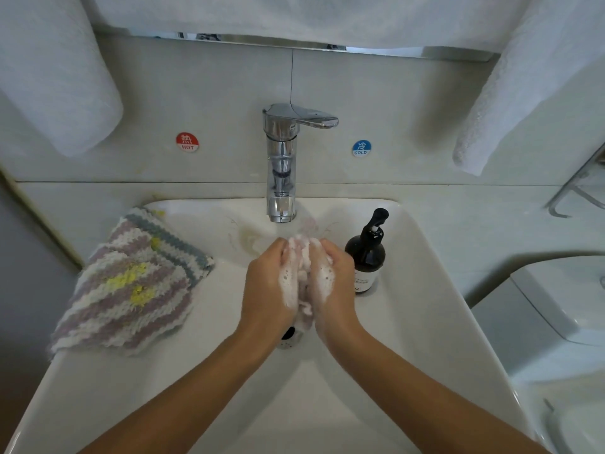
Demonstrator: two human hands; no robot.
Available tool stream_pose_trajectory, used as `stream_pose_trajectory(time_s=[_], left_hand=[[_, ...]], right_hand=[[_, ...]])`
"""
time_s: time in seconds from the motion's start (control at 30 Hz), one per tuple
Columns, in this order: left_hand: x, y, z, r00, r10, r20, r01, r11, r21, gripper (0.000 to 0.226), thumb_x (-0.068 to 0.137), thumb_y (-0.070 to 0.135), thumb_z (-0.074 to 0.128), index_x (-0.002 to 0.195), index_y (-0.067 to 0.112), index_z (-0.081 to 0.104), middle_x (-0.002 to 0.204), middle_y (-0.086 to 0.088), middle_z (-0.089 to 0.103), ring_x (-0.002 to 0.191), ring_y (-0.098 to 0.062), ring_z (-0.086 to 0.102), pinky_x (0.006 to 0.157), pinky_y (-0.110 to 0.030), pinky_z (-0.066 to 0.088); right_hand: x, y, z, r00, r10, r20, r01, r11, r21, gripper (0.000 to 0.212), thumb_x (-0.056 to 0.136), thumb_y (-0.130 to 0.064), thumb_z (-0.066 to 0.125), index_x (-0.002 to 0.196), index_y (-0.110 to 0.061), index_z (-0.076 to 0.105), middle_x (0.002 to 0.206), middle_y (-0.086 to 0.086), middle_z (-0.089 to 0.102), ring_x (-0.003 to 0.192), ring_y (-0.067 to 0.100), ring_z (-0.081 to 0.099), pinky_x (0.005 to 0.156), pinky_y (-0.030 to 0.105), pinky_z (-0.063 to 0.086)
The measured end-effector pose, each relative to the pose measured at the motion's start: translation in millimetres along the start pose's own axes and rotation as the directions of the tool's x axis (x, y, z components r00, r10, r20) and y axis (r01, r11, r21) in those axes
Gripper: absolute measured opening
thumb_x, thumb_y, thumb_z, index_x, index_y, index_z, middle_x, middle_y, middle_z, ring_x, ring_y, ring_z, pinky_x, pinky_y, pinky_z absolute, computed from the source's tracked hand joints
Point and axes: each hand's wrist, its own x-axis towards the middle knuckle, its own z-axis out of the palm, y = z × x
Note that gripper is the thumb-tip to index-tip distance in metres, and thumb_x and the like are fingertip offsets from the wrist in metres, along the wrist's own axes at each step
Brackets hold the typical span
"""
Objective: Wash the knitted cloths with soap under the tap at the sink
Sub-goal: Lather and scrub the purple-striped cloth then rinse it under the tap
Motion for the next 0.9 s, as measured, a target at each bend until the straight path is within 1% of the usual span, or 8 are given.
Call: stream_pose_trajectory(time_s=[0.1,0.2,0.3,0.37,0.47,0.6,0.77,0.9], left_hand=[[7.0,-1.2,5.7,0.982,-0.039,-0.185,0.038,0.999,-0.014,0.050,0.104,0.033,0.034,0.074,0.001,0.057,0.061,-0.011,0.060,0.057,-0.017,0.060,0.054,-0.031,0.046],[-0.9,-1.3,7.2,0.986,-0.061,-0.157,0.056,0.998,-0.034,0.048,0.104,0.034,0.032,0.074,0.009,0.060,0.061,-0.002,0.063,0.058,-0.013,0.064,0.053,-0.026,0.049],[-13.4,7.0,15.3,0.991,-0.081,-0.108,0.077,0.996,-0.039,0.044,0.103,0.030,0.033,0.067,0.022,0.057,0.052,0.006,0.060,0.051,-0.004,0.062,0.042,-0.019,0.046],[-4.6,5.1,14.1,0.989,-0.079,-0.125,0.078,0.997,-0.019,0.047,0.104,0.030,0.033,0.065,0.017,0.056,0.050,0.004,0.056,0.048,-0.004,0.059,0.043,-0.016,0.044],[9.3,-3.1,5.2,0.986,-0.047,-0.160,0.058,0.996,0.067,0.051,0.105,0.029,0.032,0.063,0.013,0.055,0.054,0.003,0.055,0.048,-0.006,0.055,0.049,-0.019,0.041],[-11.9,7.1,11.9,0.989,-0.060,-0.136,0.065,0.998,0.026,0.041,0.103,0.029,0.033,0.072,0.015,0.055,0.061,0.003,0.058,0.053,0.003,0.059,0.045,-0.010,0.040],[4.4,1.6,8.9,0.991,-0.015,-0.136,0.026,0.997,0.079,0.033,0.102,0.022,0.042,0.076,0.003,0.049,0.057,0.002,0.051,0.049,-0.005,0.050,0.045,-0.022,0.040],[-3.4,-0.4,9.8,0.995,-0.063,-0.084,0.073,0.989,0.127,0.022,0.103,0.019,0.038,0.085,0.010,0.048,0.068,-0.003,0.057,0.060,-0.015,0.058,0.049,-0.029,0.046]], right_hand=[[-19.2,2.1,6.0,0.998,-0.023,0.058,0.026,0.999,-0.044,0.048,0.093,-0.007,0.050,0.050,-0.024,0.040,0.048,-0.011,0.037,0.047,0.005,0.037,0.043,0.019,0.032],[-14.9,-6.1,5.0,0.997,-0.038,0.060,0.041,0.998,-0.057,0.053,0.093,-0.011,0.054,0.045,-0.026,0.038,0.045,-0.014,0.035,0.045,0.004,0.034,0.046,0.020,0.030],[0.6,-10.6,3.8,0.999,0.045,-0.010,-0.045,0.999,0.021,0.035,0.074,-0.027,0.051,0.041,-0.026,0.040,0.045,-0.013,0.033,0.051,0.010,0.034,0.053,0.026,0.028],[-4.6,-6.7,3.7,0.999,0.013,0.034,-0.013,1.000,-0.018,0.031,0.076,-0.030,0.050,0.046,-0.028,0.044,0.049,-0.010,0.039,0.055,0.013,0.040,0.055,0.028,0.034],[-17.2,-0.2,4.0,0.994,-0.008,0.107,0.016,0.997,-0.073,0.038,0.093,-0.018,0.055,0.056,-0.022,0.049,0.052,-0.010,0.048,0.056,0.008,0.048,0.055,0.027,0.042],[2.1,-6.0,5.0,0.999,0.026,0.024,-0.024,0.997,-0.070,0.042,0.096,-0.005,0.050,0.057,-0.018,0.041,0.050,-0.008,0.040,0.049,0.008,0.040,0.047,0.021,0.034],[-10.9,1.5,-0.1,0.997,0.026,0.070,-0.020,0.995,-0.096,0.041,0.096,-0.005,0.047,0.058,-0.020,0.045,0.050,-0.012,0.044,0.056,0.011,0.045,0.055,0.027,0.040],[0.5,1.1,4.3,0.998,0.061,0.033,-0.058,0.994,-0.088,0.041,0.094,-0.002,0.050,0.057,-0.019,0.046,0.050,-0.010,0.044,0.051,0.009,0.044,0.053,0.026,0.037]])
